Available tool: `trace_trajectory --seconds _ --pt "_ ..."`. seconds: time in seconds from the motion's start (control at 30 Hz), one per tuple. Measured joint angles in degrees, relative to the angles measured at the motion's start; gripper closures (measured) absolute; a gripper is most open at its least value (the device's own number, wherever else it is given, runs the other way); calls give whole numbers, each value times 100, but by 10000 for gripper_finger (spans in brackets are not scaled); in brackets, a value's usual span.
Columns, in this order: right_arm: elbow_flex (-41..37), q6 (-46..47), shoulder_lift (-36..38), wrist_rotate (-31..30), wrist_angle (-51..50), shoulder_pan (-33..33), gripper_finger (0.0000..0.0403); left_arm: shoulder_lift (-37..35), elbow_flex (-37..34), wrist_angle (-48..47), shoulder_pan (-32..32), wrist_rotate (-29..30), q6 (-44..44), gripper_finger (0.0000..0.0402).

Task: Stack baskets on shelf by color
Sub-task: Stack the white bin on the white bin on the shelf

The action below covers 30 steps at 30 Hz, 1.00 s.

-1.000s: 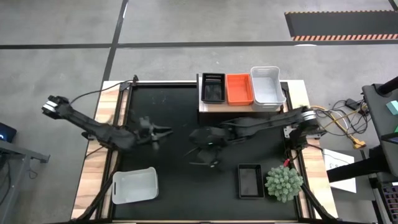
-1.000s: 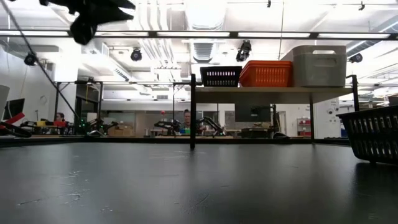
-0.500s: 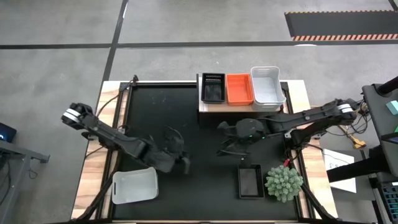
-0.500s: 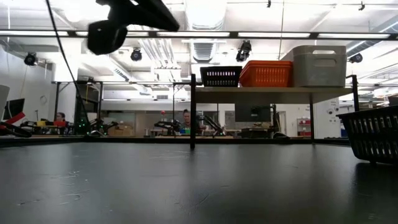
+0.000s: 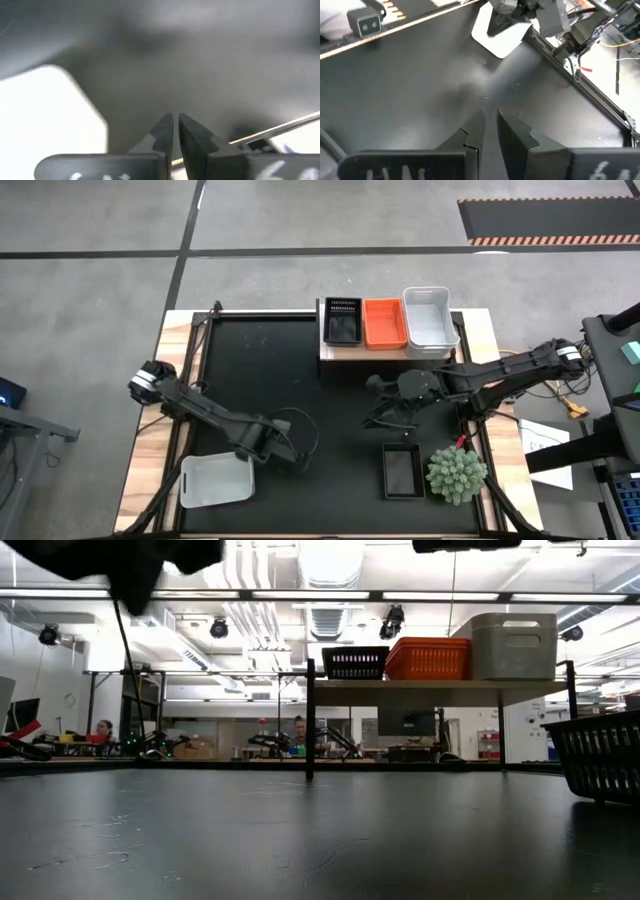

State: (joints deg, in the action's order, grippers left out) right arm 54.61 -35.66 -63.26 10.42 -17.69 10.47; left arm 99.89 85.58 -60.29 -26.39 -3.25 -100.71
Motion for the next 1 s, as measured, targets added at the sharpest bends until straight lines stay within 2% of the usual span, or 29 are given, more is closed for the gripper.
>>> trace_trajectory --seconds 0.3,0.63,0.83,1.0 --pt "-55 -33 136 1 -3 -1 360 -125 -190 -1068 -157 -1186 -614 326" --pt "-58 -43 133 -1 1 -1 360 109 -286 -1172 -376 -1125 -603 221" --pt "-63 -39 133 -1 -2 -1 360 310 -508 -998 -372 -1125 -370 221" --pt "-63 -37 133 -1 0 -1 360 476 -560 -826 -365 -1099 192 260"
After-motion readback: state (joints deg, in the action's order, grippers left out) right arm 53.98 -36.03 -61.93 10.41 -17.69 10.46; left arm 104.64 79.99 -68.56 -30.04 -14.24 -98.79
